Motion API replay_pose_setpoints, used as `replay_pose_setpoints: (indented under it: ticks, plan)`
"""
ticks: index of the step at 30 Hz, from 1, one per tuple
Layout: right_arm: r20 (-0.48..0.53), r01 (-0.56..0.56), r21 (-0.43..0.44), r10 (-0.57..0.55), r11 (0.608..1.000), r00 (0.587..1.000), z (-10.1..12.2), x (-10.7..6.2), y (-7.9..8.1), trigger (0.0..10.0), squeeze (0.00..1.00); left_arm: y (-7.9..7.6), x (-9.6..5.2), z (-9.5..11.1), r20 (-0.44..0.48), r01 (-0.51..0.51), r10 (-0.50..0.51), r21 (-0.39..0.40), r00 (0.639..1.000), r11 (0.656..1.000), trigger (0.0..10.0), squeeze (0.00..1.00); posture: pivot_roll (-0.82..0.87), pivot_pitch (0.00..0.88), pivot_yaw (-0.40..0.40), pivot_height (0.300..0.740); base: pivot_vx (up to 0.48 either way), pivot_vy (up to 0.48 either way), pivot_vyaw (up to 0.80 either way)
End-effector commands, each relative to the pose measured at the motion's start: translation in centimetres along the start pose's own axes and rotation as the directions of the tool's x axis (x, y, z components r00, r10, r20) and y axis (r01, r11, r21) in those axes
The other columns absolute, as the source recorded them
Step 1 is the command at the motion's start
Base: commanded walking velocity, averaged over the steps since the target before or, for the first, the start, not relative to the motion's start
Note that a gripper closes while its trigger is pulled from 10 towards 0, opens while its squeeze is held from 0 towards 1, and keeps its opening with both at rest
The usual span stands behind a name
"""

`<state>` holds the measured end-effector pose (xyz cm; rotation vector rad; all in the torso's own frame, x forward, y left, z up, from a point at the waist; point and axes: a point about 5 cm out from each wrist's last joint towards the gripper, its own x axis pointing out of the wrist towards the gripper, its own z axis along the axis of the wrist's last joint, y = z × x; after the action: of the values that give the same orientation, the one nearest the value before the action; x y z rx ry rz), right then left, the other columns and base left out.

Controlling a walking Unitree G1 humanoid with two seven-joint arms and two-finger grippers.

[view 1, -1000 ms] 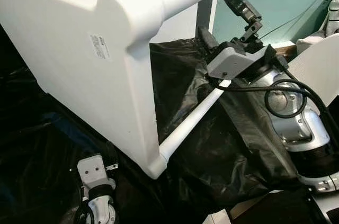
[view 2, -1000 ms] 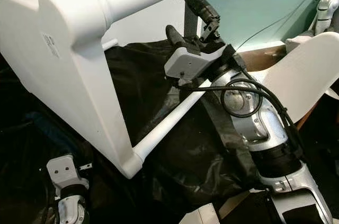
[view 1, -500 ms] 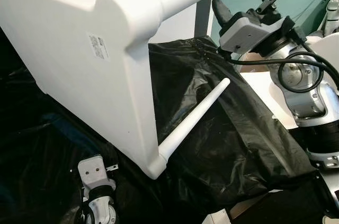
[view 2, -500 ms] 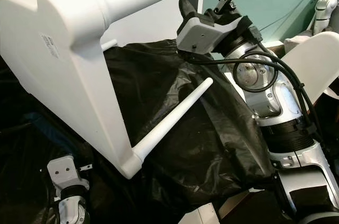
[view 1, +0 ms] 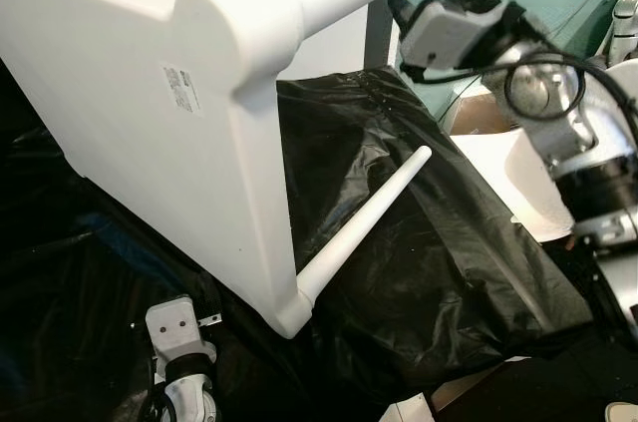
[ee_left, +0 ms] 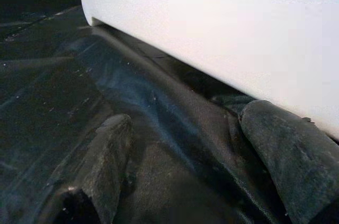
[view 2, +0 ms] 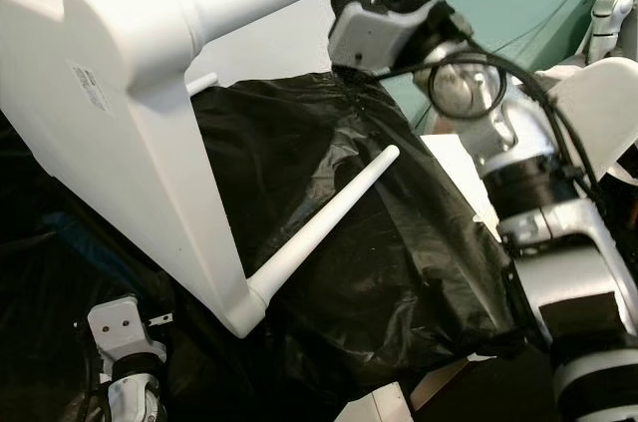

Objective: Building children table

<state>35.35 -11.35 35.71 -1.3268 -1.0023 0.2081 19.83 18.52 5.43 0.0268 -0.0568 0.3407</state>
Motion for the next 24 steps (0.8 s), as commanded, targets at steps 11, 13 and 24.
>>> replay_pose_setpoints:
  ticks: [11,13,24]
  plan:
    - [0.128,-0.117,0.014,0.115,0.993,0.985,0.8,1.6,0.3,8.6,0.0,-0.2,-1.1,-0.3,-0.018,-0.049,0.049,-0.016,0.999,0.999,10.0,0.0,-0.02,0.0,0.014,0.74,0.0,0.0,0.0]
    - [0.115,-0.153,0.043,0.147,0.987,0.983,0.4,1.7,0.7,0.1,0.0,-0.3,-1.1,-0.3,-0.017,-0.047,0.047,-0.015,0.999,0.999,10.0,0.0,-0.02,0.0,0.017,0.74,0.0,0.0,0.0]
    - [-0.037,-0.138,0.234,0.15,0.962,0.988,-1.9,1.2,1.9,0.0,0.0,-0.3,-1.5,-0.3,-0.017,-0.037,0.037,-0.008,0.999,0.999,10.0,0.0,-0.02,0.0,0.022,0.74,0.0,0.0,0.0]
